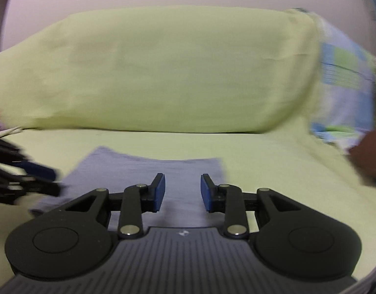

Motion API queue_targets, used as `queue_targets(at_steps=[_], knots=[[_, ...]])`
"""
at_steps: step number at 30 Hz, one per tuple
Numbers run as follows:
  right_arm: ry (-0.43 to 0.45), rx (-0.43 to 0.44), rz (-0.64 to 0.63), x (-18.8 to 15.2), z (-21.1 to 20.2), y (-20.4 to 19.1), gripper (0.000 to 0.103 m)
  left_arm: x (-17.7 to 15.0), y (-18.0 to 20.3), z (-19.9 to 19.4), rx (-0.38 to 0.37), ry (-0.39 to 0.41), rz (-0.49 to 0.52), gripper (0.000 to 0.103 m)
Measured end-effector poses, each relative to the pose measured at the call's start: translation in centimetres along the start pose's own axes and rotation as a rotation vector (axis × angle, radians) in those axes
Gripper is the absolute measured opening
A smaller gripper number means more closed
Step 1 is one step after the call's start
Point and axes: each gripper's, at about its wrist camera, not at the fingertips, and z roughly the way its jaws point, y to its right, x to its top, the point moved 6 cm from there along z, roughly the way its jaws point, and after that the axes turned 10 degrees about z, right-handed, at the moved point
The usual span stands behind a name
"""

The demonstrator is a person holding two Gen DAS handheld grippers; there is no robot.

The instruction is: Fold clothes

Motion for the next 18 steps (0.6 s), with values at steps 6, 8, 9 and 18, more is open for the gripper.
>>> queue_targets(at_steps=[6,8,9,18], knots=[[-0.131,0.096,-0.115,-1.3,4.3,-3.2,0.025,-1.3,-0.4,0.7,0.033,-0.034,0.037,0.032],[-0.172,0.079,-0.105,-1.9,4.8,-2.2,0.025,-1.9,-0.9,0.3,0.042,-0.036,0.028,0.034],[-0.165,0.052,-0.097,-1.8,4.7,-1.5,0.025,-2.0,-1.1,0.1,0.041,-0.036,0.019,0.035],[-0.148,-0.074,-0.063,-1.8,4.7,2.0,0.025,-1.6,-0.9,-0.2,0.054,-0.063,0.043,0.035]])
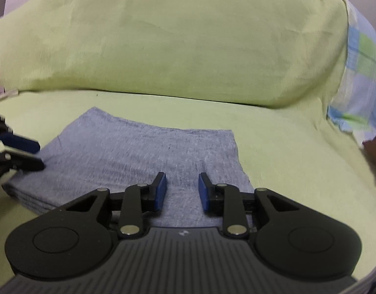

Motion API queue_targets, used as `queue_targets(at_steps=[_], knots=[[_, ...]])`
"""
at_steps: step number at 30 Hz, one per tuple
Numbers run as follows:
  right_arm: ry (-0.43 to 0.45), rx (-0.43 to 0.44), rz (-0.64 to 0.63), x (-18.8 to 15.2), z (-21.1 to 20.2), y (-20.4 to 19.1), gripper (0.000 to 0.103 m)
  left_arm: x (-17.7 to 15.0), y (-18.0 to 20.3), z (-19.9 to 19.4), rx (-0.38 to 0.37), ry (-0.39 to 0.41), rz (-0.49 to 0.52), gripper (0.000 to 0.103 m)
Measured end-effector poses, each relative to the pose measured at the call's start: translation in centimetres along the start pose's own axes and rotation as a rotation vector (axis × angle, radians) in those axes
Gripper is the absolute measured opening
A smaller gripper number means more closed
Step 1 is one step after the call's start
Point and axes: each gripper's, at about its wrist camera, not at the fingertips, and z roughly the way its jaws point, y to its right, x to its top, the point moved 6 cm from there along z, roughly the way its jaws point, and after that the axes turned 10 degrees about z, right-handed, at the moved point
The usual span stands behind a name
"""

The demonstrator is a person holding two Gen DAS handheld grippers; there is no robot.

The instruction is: Fold clothes

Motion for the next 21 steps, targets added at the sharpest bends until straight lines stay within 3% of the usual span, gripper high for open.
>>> queue_targets(at_steps=[17,21], knots=[[-0.003,-0.006,0.012,0.2,-0.5,-0.1,0.025,0.0,-0.3,-0.1,-0.013,-0.004,-0.006,0.035],[0.04,0.005,0.028,1.2,-1.4,-0.4,0.026,0.8,-0.9,-0.8,-0.027,0.013,-0.036,0.035]])
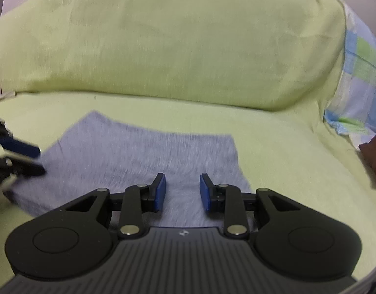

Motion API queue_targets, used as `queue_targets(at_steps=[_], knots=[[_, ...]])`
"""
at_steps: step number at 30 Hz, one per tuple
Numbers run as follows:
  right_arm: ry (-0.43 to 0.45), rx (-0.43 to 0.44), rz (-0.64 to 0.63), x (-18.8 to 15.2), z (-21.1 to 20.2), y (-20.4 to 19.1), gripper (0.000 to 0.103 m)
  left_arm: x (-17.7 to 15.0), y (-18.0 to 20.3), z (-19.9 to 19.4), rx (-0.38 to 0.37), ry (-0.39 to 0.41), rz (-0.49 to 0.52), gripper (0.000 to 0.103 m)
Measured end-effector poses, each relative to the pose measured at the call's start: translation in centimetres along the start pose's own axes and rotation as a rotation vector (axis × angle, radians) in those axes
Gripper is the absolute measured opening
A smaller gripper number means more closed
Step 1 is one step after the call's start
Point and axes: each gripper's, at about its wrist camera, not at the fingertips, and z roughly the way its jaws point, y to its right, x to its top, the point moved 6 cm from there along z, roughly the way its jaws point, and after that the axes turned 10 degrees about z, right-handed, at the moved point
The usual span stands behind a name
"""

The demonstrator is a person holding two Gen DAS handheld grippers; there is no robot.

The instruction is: Fold clothes

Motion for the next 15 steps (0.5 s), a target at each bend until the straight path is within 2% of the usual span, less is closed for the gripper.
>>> queue_targets(at_steps=[4,10,13,15], knots=[[0.033,0.056,0.037,2.4,-0.1,-1.2,0.027,1.7,-1.7,0.2,0.011,0.023,-0.031,0.035],[-0.016,0.134,-0.039,4.0,3.7,-4.1,0.029,4.9,-4.8,4.2,0.01,0.035,-0.031,0.035],[-0.06,0.154,-0.057,4.1,6.3,-5.0,0.029,5.0,-5.4,6.6,-0.039,0.021,-0.049,0.035],[-0.135,0.155,-0.114,3.4,8.2,-5.6,0.029,4.4,-5.8,8.2,-0.053,-0.003,-0.048,0.035]])
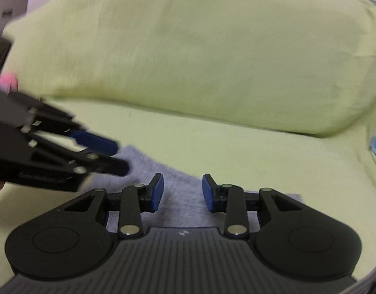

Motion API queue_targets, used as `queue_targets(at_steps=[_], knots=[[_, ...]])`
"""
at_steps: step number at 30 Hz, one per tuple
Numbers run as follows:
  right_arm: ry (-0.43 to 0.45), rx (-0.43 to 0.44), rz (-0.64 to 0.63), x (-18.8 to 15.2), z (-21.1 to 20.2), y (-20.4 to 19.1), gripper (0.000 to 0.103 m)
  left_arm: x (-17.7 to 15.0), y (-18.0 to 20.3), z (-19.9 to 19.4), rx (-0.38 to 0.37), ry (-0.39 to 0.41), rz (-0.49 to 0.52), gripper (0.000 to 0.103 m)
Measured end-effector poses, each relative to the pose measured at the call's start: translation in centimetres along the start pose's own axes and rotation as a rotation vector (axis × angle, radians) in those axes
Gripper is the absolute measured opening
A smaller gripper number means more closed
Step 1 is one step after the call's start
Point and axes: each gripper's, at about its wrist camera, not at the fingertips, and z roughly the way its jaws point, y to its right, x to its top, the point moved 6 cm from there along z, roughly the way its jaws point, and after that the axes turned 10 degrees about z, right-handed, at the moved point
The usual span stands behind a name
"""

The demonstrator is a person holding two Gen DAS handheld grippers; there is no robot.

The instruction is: Fold clothes

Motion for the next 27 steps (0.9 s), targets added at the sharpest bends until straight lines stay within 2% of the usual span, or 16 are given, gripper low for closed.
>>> queue_targets(at_steps=[4,7,9,10,11,16,19,21,25,27], knots=[[-0.023,-0.004,0.025,-0.5,0.9,1.8,0.03,-1.0,-0.6,1.2,-0.001,-0.007,-0.003,0.038],[0.017,-0.109,0.092,-0.7,0.0,5.3,0.029,-1.3,-0.9,1.2,-0.008,0.009,-0.019,0.038],[0.048,-0.133,0.209,-0.9,-0.7,8.1,0.019,-1.3,-0.8,1.4,-0.003,0.017,-0.018,0.038],[0.058,-0.138,0.24,-0.9,-1.0,8.8,0.009,-1.2,-0.7,1.4,0.001,0.018,-0.011,0.038],[0.068,-0.145,0.259,-0.9,-1.2,9.4,0.008,-1.2,-0.6,1.5,0.004,0.016,-0.005,0.038],[0.071,-0.17,0.239,-1.3,-1.3,9.3,0.009,-1.0,-0.7,1.4,0.004,0.019,-0.016,0.038],[0.108,-0.227,0.292,-1.4,-2.1,10.4,0.019,-1.2,-0.8,1.1,0.008,0.021,-0.021,0.038],[0.092,-0.214,0.317,-1.7,-2.0,10.9,0.026,-1.2,-0.8,1.1,0.011,0.02,-0.02,0.038],[0.058,-0.187,0.339,-2.4,-1.5,11.0,0.027,-1.2,-0.9,1.0,0.009,0.022,-0.025,0.038],[0.088,-0.204,0.341,-2.0,-2.1,11.0,0.028,-1.2,-1.0,0.9,0.01,0.026,-0.027,0.038]])
